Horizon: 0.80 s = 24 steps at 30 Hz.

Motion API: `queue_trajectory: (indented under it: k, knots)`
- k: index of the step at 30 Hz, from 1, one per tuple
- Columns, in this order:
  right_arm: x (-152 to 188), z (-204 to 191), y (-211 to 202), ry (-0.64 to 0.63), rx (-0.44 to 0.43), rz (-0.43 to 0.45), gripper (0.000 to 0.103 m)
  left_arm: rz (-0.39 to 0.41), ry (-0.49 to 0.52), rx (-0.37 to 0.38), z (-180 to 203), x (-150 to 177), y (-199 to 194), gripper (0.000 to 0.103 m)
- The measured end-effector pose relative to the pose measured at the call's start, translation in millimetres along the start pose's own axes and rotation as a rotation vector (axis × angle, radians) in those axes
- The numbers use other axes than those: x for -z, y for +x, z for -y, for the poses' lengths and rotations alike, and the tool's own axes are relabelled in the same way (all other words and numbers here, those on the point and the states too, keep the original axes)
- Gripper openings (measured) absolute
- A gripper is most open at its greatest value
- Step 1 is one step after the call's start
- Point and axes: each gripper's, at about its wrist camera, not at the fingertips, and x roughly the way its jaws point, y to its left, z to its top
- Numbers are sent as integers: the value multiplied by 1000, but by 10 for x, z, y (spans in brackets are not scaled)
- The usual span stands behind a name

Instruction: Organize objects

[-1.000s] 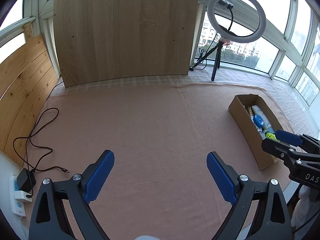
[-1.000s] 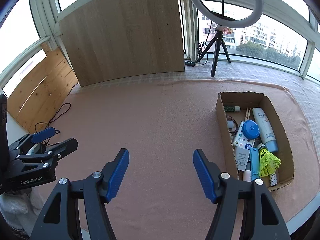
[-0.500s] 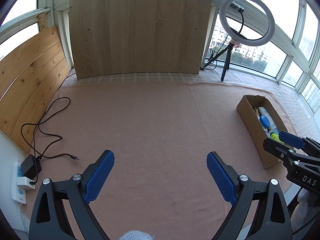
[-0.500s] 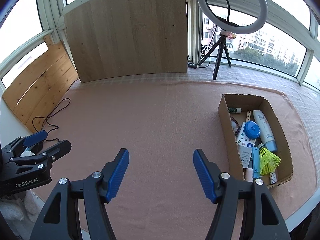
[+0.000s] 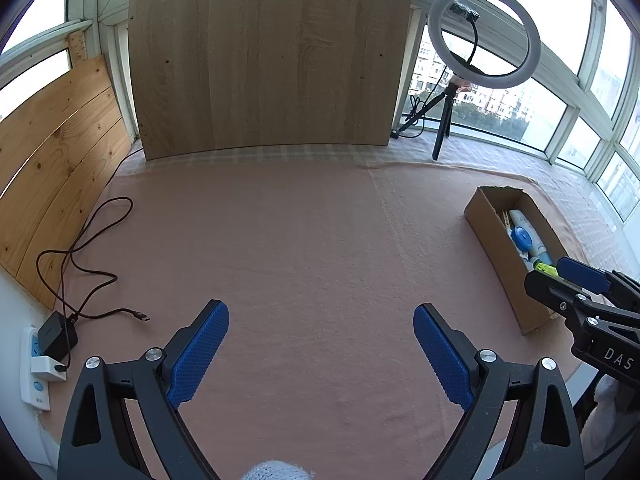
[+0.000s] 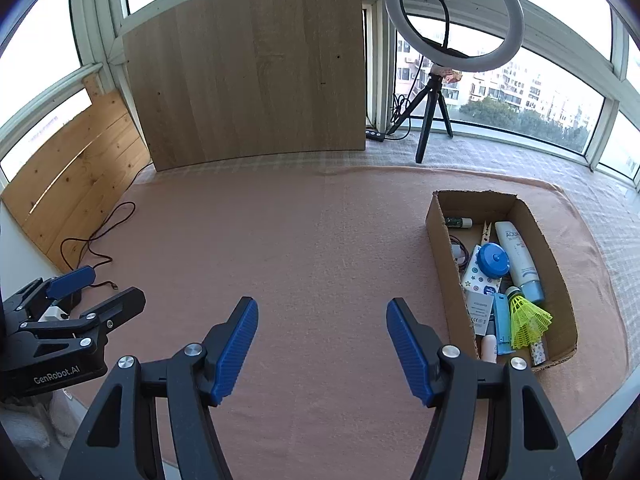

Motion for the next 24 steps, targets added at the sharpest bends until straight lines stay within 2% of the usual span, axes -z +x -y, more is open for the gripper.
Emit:
queue_trajectory:
  k: [24]
  knots:
    - [25,6,0,1,6,-6,63,-8,5,-2,21,0,-5,95]
